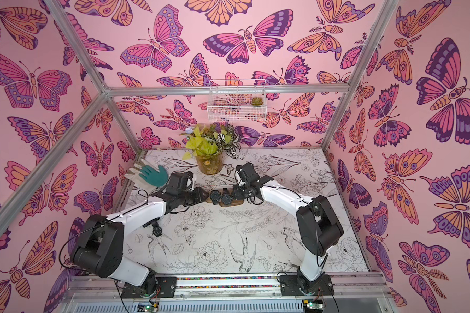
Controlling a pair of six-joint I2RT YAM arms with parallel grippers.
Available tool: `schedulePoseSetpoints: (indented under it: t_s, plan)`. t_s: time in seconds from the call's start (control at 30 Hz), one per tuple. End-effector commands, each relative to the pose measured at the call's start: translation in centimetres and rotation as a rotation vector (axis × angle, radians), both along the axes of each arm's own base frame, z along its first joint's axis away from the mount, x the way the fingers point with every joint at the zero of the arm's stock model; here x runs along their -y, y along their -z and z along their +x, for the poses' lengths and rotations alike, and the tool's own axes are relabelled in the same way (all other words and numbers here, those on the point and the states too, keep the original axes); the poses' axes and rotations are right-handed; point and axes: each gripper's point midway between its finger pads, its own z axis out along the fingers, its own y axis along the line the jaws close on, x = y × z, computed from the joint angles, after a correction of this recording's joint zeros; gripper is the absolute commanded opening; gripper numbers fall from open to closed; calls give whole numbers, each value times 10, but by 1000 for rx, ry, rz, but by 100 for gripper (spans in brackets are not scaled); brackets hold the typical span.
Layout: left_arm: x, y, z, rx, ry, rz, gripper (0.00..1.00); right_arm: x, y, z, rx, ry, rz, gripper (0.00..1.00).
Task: Place watch on stand
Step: Place the watch on the stand, then pick up the watch at the center of the board.
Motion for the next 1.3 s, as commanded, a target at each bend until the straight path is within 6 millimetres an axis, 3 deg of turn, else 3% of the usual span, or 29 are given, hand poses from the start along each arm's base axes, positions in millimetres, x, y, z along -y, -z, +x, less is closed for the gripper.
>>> schedulePoseSetpoints:
  t_s: [0.0,0.07,0.1,0.17,0.2,0.3,0.47,0.63,0.83,1.03,1.27]
  plan:
    - [-14,-17,-8,-5,-51,59,49,32,-24,-3,70,96,-68,54]
    - [-32,-23,-16,-18,-104,115,59,43,-33,-8,105,118,-78,56]
    - [-40,-26,-20,-18,-127,138,61,47,-46,-12,138,124,-60,57]
    - [-58,-35,-32,0,-177,182,67,54,-53,-23,165,128,-42,58]
    - [-67,-45,-38,29,-206,192,69,58,-54,-29,173,129,-33,58]
    - [-103,-48,-65,28,-314,276,70,68,-53,-47,188,127,-1,59]
    - [-166,-32,-112,-50,-525,413,69,76,-44,-76,191,103,64,60]
    - [-203,-2,-133,-157,-683,428,71,74,-33,-90,194,76,125,59]
    - [-220,24,-124,-257,-705,478,71,71,-20,-98,170,56,152,59]
    - [-219,43,-108,-307,-665,433,60,71,-20,-102,172,48,166,59]
    - [-222,65,-101,-394,-641,439,53,71,-24,-103,179,40,172,59]
